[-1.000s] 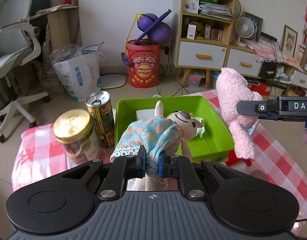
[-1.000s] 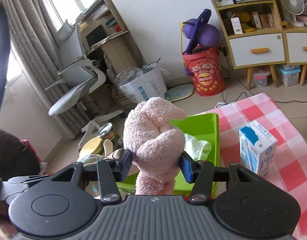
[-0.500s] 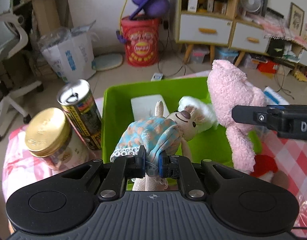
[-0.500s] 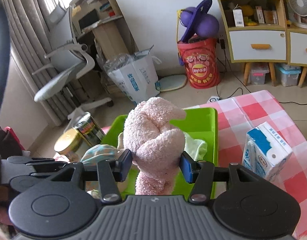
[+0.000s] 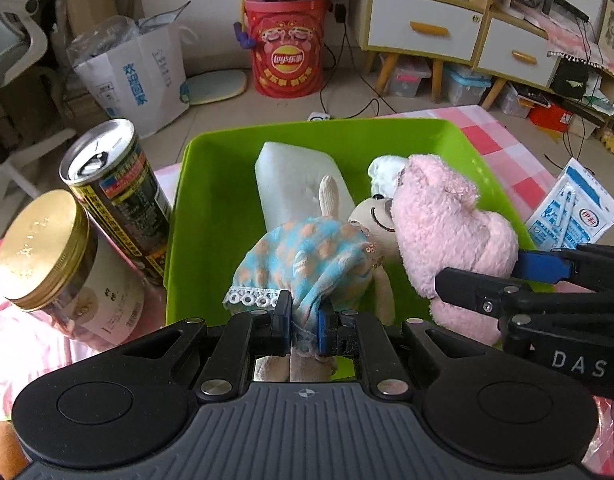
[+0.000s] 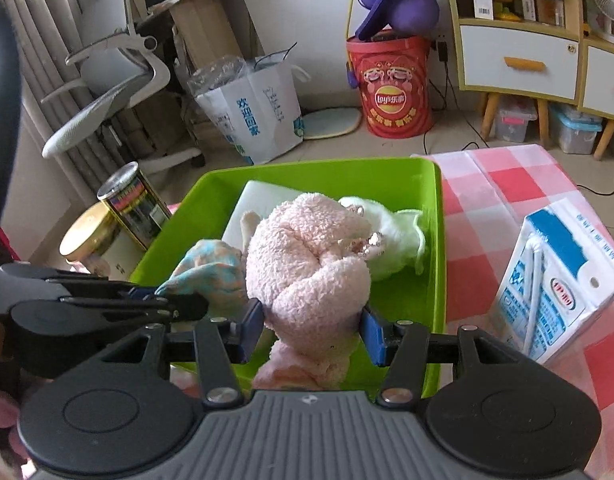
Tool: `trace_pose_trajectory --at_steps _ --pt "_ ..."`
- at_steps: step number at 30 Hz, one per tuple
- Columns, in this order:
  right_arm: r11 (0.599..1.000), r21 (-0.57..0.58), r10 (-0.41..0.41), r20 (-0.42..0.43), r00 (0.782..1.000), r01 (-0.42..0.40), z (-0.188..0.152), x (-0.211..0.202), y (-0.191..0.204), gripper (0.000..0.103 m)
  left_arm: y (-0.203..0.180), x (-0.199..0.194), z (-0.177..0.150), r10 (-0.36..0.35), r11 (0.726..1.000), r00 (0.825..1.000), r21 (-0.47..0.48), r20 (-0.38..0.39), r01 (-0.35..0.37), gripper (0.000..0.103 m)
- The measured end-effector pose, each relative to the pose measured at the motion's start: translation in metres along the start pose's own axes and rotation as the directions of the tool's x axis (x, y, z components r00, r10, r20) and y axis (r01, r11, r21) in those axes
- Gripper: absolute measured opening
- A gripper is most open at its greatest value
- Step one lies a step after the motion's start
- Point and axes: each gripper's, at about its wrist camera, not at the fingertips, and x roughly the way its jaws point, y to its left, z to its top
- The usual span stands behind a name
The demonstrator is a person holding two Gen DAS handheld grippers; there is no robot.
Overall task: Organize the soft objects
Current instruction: 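Carry the doll and pink bunny into the green tray and open both tools, then withdraw both tools and move them toward the white glove and Santa plush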
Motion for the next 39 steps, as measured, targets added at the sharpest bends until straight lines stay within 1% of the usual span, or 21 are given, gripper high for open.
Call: trace_pose_trajectory --at_steps 4,8,11,14,16,17,19,21,25,28,32,37,39 --pt "1.0 -0.009 -0.005 -0.006 1.0 0.005 -0.002 0.002 0.002 0.018 -0.002 0.004 0.0 -0.001 1.0 1.0 -0.001 -0.015 0.001 0.01" --pt "1.0 -0.003 -0.004 -0.02 1.0 0.004 -0.002 0.004 0.0 0.019 0.0 0.005 -0.002 0.001 1.0 1.0 0.002 -0.011 -0.001 0.013" --pt "1.0 0.013 -0.006 -0.017 1.0 0.006 0.001 0.0 -0.001 0.02 -0.001 0.002 -0.005 0.0 1.0 1.0 0.013 0.019 0.0 0.02" --pt "1.0 0.028 0.014 -0.001 1.0 -0.014 0.003 -0.008 -0.003 0.022 -0.001 -0.003 -0.008 -0.018 1.0 0.999 0.012 0.05 0.017 0.027" --pt "0.999 0.035 0.034 0.008 0.999 -0.034 0.004 -0.015 -0.003 0.028 -0.001 -0.008 -0.009 -0.027 1.0 0.998 0.01 0.063 0.026 0.04" --pt "0.998 0.036 0.041 0.016 0.999 -0.041 0.004 -0.019 -0.003 0.03 -0.001 -0.011 -0.01 -0.028 1.0 0.997 0.009 0.073 0.027 0.044" --pt "0.998 0.031 0.048 0.033 0.998 -0.049 0.005 -0.028 -0.003 0.034 -0.001 -0.018 -0.013 -0.029 1.0 0.995 0.008 0.095 0.028 0.064" --pt "0.998 0.026 0.056 0.051 0.997 -0.057 0.005 -0.039 -0.001 0.036 -0.003 -0.025 -0.014 -0.03 1.0 0.992 0.003 0.12 0.03 0.073" --pt "0.998 -0.005 0.065 0.08 0.995 -0.065 0.006 -0.059 0.005 0.041 -0.005 -0.042 -0.019 -0.033 0.999 0.988 0.015 0.149 0.031 0.08" --pt "0.997 -0.028 0.073 0.1 0.992 -0.07 0.005 -0.076 0.01 0.047 -0.004 -0.054 -0.023 -0.026 1.0 0.986 0.015 0.165 0.024 0.083" --pt "0.998 -0.042 0.054 0.11 0.992 -0.05 0.0 -0.096 0.014 0.05 0.001 -0.076 -0.033 -0.017 1.0 0.981 -0.012 0.193 0.02 0.089" --pt "0.998 -0.06 0.035 0.119 0.992 -0.028 -0.008 -0.12 0.016 0.055 0.008 -0.104 -0.049 0.012 1.0 0.972 -0.025 0.235 -0.006 0.097" --pt "0.997 -0.073 0.029 0.122 0.992 -0.02 -0.012 -0.128 0.018 0.056 0.012 -0.115 -0.058 0.008 1.0 0.968 -0.031 0.251 0.0 0.098"
